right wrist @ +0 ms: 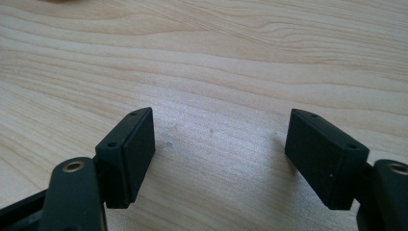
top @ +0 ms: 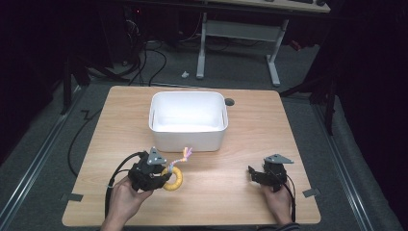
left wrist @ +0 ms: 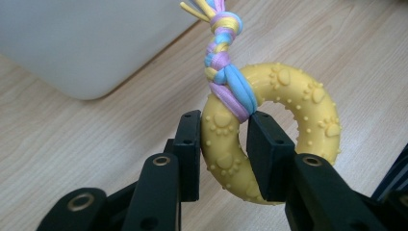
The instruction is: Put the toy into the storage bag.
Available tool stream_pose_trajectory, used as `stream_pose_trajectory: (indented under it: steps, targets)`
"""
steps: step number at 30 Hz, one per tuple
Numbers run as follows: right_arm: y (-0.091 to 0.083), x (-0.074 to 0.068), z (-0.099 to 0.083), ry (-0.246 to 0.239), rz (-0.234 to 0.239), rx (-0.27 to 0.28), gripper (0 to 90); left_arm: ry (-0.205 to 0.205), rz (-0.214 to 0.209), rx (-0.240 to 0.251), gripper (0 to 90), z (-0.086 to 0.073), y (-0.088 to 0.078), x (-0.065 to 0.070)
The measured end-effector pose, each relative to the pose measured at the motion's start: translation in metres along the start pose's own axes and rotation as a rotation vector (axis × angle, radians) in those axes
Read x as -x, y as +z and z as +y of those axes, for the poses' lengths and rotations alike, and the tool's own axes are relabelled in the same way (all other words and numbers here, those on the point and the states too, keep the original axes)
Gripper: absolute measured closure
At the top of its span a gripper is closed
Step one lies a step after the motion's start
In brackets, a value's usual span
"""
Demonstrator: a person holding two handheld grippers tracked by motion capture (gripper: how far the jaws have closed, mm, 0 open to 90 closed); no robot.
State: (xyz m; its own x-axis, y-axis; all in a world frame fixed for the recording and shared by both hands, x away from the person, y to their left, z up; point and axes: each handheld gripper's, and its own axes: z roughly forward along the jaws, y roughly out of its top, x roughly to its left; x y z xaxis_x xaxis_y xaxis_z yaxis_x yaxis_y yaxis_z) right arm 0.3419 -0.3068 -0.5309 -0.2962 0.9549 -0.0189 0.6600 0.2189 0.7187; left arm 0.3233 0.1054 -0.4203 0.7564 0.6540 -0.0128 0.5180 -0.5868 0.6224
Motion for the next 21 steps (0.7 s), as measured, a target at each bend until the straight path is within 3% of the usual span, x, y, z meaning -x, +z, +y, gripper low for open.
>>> stream_pose_trajectory:
  steps: [3,21]
  targets:
    - [0.0,0.0,0.0,0.0,0.0,0.0,26.0,0.0,-0.035,0.018,66.8,0.004,-0.007,0.0]
    - [0.0,0.0,0.0,-0.001,0.002,0.0,25.7,0.035,-0.054,0.06,66.8,0.031,-0.036,-0.001]
